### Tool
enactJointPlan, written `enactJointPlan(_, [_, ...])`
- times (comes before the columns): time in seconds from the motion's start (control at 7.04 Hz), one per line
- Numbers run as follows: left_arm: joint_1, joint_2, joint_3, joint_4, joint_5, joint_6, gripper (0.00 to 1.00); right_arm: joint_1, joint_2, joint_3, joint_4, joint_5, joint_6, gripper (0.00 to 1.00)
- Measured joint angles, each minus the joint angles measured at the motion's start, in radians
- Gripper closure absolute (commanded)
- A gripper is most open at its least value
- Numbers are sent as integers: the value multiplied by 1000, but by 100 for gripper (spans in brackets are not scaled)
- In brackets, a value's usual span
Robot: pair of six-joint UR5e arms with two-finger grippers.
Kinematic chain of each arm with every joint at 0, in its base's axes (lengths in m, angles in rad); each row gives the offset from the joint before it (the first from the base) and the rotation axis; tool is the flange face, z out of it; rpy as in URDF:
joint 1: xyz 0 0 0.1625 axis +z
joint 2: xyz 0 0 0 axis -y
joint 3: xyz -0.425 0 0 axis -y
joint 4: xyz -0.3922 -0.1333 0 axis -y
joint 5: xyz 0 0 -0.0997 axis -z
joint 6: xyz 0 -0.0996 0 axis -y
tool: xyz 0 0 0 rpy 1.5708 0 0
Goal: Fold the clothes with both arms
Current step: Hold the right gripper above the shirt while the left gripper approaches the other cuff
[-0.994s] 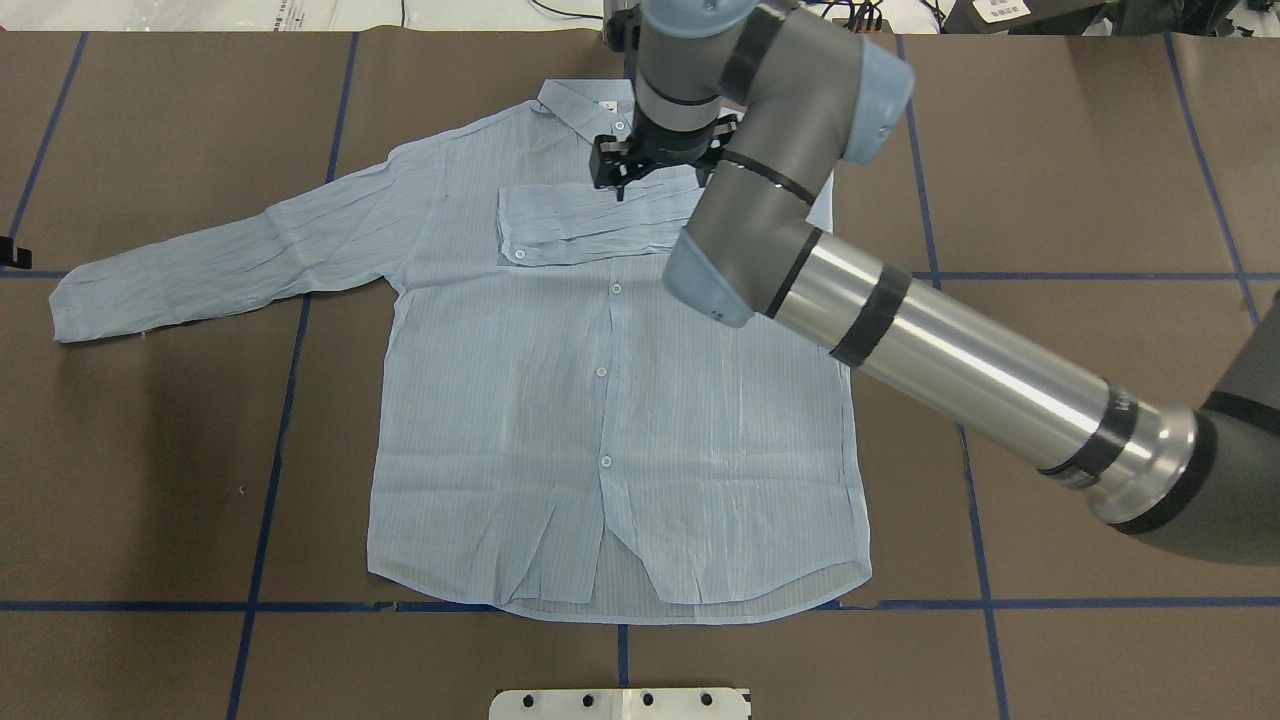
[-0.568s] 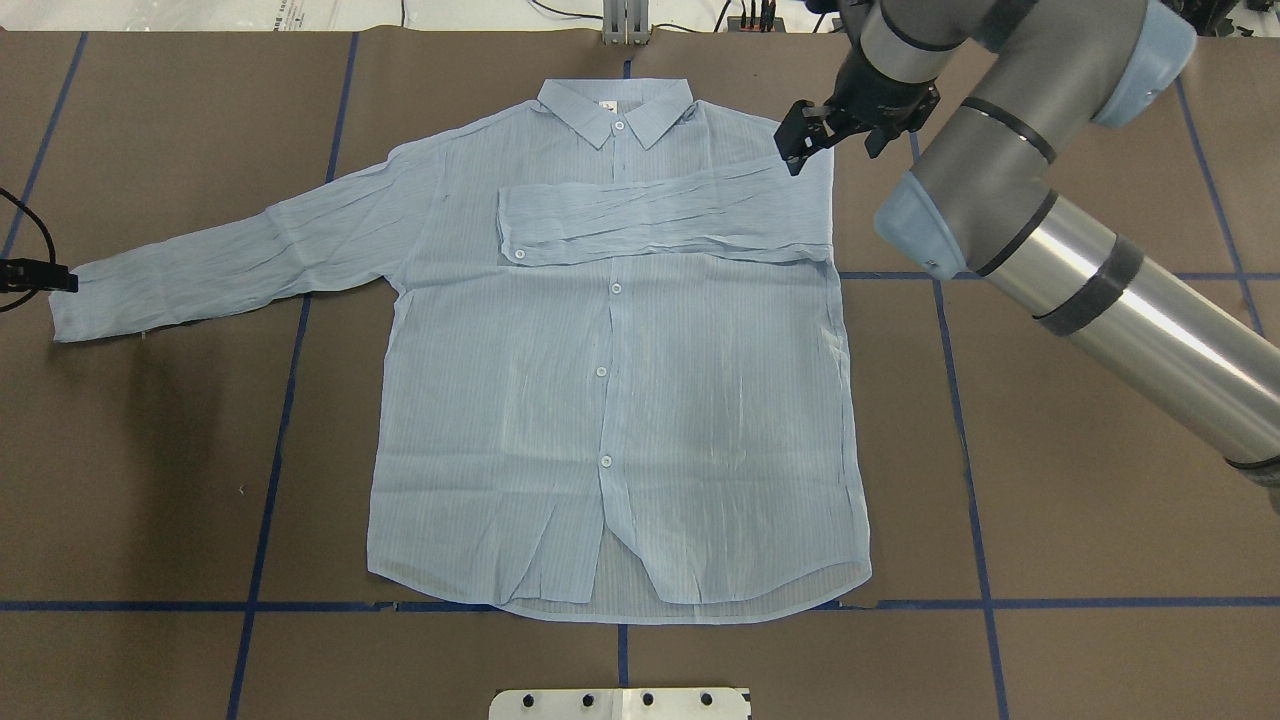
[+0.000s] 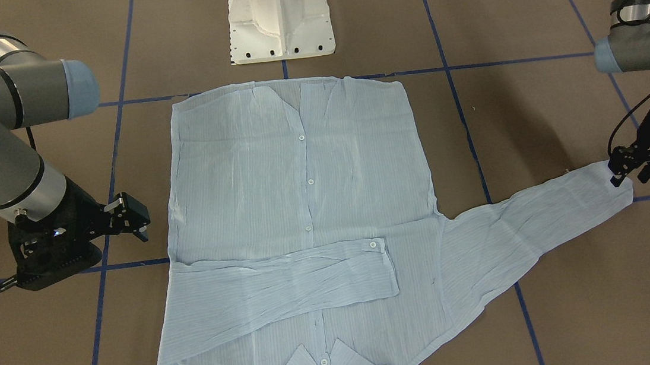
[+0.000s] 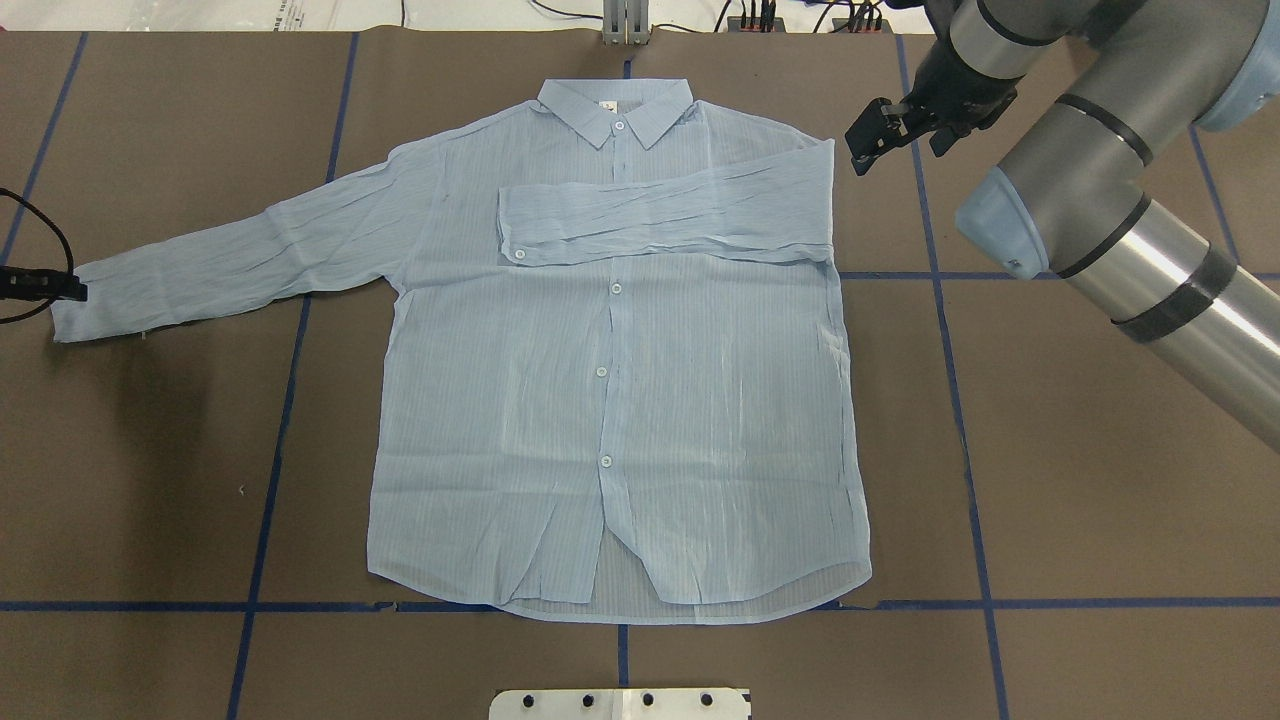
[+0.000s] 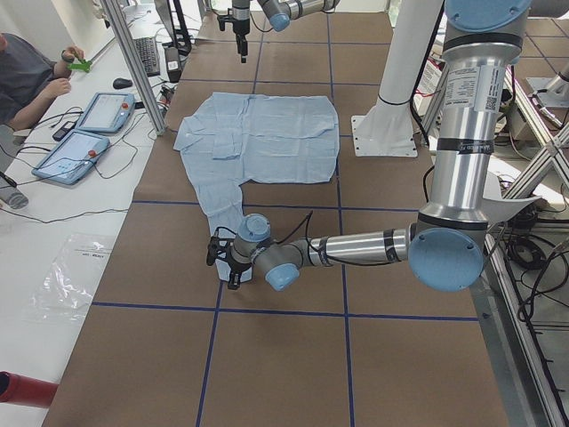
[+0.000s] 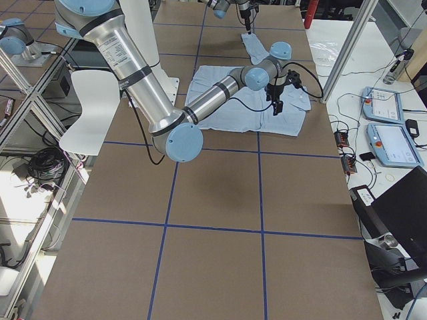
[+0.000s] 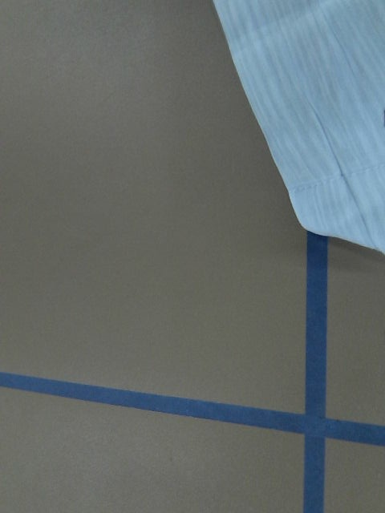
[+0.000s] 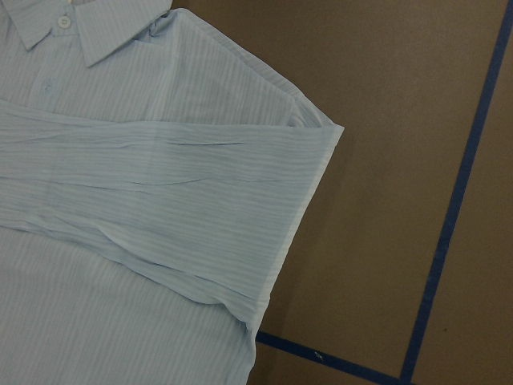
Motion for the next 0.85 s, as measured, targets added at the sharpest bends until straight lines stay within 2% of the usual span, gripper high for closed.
enactJointPlan(0.14, [5,-7,11,0,0,0,47,0,-2,0,0,-1,0,0])
enactJointPlan(0.43, [9,-13,18,1,0,1,50,2,-2,2,0,-1,-1,0])
enactJointPlan(0.85, [9,-12,14,7,-11,35,50,4,-3,1,1,1,-1,0])
